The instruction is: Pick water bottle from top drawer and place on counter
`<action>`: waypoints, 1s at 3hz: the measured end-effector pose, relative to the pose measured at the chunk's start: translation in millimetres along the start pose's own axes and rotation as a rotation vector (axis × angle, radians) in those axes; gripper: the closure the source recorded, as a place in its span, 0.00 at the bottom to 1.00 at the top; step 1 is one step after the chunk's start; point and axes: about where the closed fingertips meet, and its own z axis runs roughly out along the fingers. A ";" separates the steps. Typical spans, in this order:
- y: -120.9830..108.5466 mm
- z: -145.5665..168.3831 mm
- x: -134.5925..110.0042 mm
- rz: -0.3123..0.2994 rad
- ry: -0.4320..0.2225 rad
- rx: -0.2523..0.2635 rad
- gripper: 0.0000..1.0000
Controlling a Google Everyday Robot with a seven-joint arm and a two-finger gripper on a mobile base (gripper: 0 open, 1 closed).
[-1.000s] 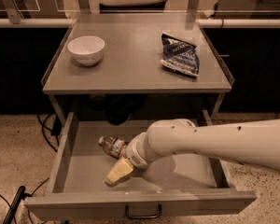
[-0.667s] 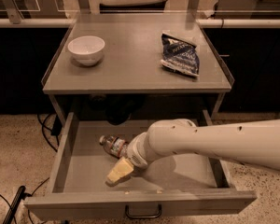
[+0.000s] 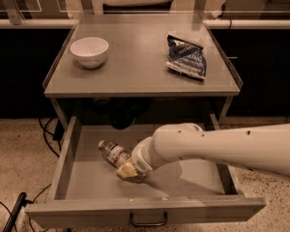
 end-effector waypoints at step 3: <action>0.0 0.0 0.0 0.000 0.000 0.000 1.00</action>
Offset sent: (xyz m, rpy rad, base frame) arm 0.0000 0.0000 0.0000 0.0000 0.0000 0.0000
